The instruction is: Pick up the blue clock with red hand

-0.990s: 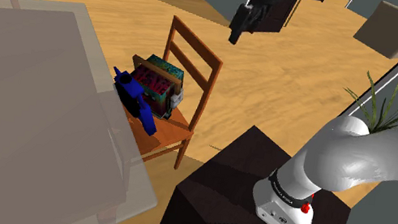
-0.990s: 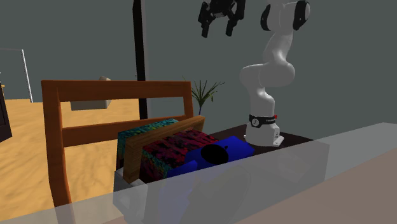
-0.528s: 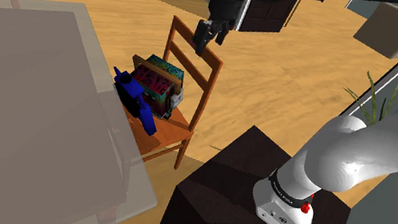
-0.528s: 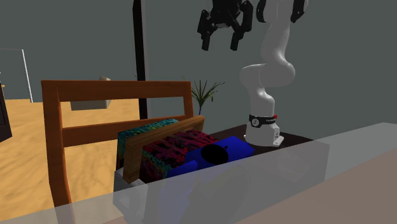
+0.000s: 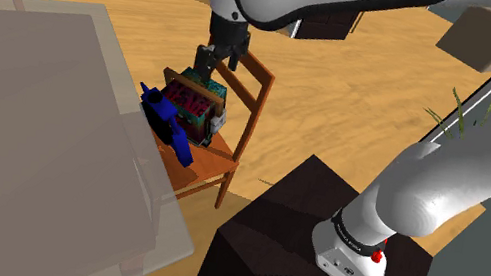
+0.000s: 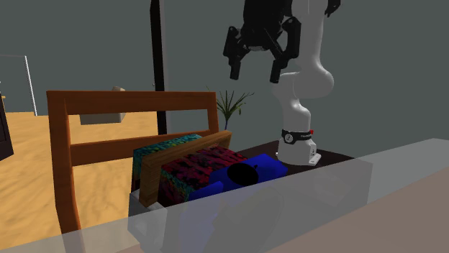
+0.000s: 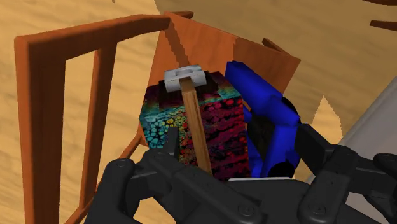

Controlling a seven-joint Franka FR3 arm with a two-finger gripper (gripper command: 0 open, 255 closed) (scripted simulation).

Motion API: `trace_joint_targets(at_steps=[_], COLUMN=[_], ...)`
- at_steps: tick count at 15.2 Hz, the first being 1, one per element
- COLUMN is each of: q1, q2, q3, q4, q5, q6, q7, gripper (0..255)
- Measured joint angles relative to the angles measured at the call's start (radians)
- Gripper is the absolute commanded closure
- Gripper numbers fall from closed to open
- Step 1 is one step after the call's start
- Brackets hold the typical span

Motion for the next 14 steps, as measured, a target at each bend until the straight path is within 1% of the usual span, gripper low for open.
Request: trace_joint_targets(at_steps=[5,10,11,12,14], q1=[0.007,0.04,0.048,0.056,0.061], q2=[0.192,0.38,0.424,0.454,0.485], q3=[0.039,0.068,0.069,0.07,0.068], q4=[0.095,0.212,0.25,0.273,0.28], q5=[-0.05,-0.112,-0.127,-0.136,-0.149], q6=[0.063,0.094,0.093,0.093,0.112], q7=[0.075,0.167,0.18,0.194,0.206], gripper=[0,0,0,0,0])
